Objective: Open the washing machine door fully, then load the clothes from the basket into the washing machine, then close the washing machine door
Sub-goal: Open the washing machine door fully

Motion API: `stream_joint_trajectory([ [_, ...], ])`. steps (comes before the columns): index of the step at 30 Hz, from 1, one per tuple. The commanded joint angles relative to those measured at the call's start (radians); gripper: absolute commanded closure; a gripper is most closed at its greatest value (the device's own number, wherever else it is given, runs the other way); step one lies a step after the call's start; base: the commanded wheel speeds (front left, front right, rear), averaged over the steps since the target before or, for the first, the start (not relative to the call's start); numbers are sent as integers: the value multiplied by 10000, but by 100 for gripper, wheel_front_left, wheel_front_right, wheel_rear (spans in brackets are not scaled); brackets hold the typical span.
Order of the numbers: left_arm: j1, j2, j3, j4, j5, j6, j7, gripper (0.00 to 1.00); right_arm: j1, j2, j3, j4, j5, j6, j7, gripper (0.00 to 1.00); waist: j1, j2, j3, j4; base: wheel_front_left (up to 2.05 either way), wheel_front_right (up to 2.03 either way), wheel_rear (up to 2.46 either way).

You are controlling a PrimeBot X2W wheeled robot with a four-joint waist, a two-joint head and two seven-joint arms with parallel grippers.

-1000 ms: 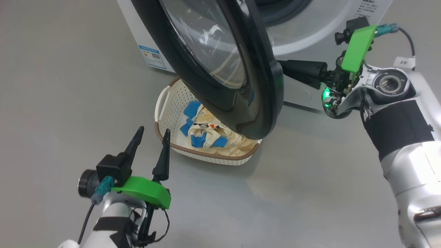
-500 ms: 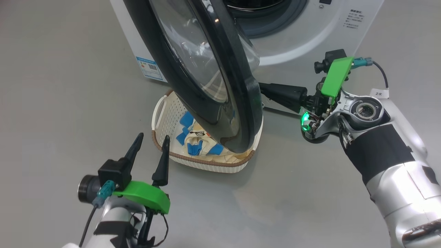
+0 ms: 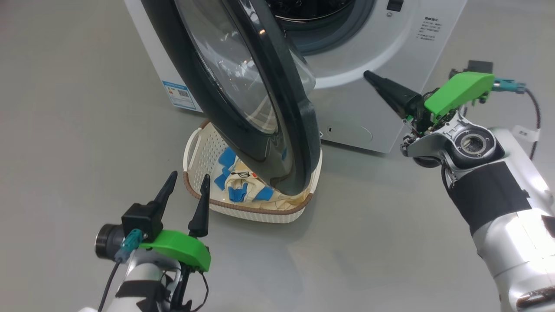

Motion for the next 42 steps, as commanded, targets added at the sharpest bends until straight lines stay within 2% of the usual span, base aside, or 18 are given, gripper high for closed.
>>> stream_joint_trajectory([
  [1, -175, 180, 456, -258, 65, 33, -139, 0, -126, -146, -24, -578, -577, -2, -916, 76, 0, -1, -44, -81, 0, 0, 0],
  [2, -171, 185, 485, -253, 59, 41, -139, 0, -52, -197, -55, -698, -784, -2, -1317, 54, 0, -1, -70, -131, 0, 0, 0],
  [3, -159, 189, 511, -237, 47, 43, -139, 0, 37, -271, -88, -810, -988, -2, -1699, 20, 0, -1, -105, -177, 0, 0, 0],
  [4, -145, 196, 537, -217, 31, 40, -139, 0, 117, -416, -49, -896, -1332, -2, -2121, 0, 0, -1, -138, -227, 0, 0, 0],
  [12, 65, 433, 690, -52, 55, 60, -139, 0, 863, -1132, 275, -1076, -3537, -2, -5125, 0, 0, -1, -526, -753, 0, 0, 0],
  [15, 167, 499, 719, 24, 57, 71, -139, 0, 1224, -1395, 426, -1049, -4276, -2, -6083, 0, 0, -1, -752, -916, 0, 0, 0],
  [16, 167, 499, 719, 24, 57, 71, -139, 0, 1224, -1395, 426, -1049, -4276, -2, -6083, 0, 0, -1, -752, -916, 0, 0, 0],
  [19, 304, 554, 736, 75, 54, 87, -139, 0, 1544, -1822, 716, -788, -5571, -2, -7047, 0, 0, -1, -1008, -1080, 0, 0, 0],
  [20, 430, 582, 746, 86, 48, 122, -139, 0, 1738, -1999, 758, -627, -6403, -2, -7356, 0, 0, -1, -1181, -1197, 0, 0, 0],
  [25, 757, 697, 765, 125, 0, 148, -139, 0, 2339, -2184, 88, -580, -8687, -2, -7564, 0, 0, -1, -1600, -1482, 0, 0, 0],
  [33, 1171, 768, 773, -5, -121, 272, -113, 0, 4308, -1630, -1960, -1949, -12186, -2, -7573, 0, 0, -1, -1906, -1780, 0, 0, 0],
  [37, 1292, 780, 769, -75, -194, 320, -89, 0, 5352, -1082, -2628, -2739, -13422, -2, -7574, 0, 0, -1, -1957, -1860, 0, 0, 0],
  [42, 1427, 796, 754, -210, -269, 387, -26, 0, 6309, -415, -2968, -3686, -14398, -2, -7574, 0, 0, -1, -1971, -1941, 0, 0, 0],
])
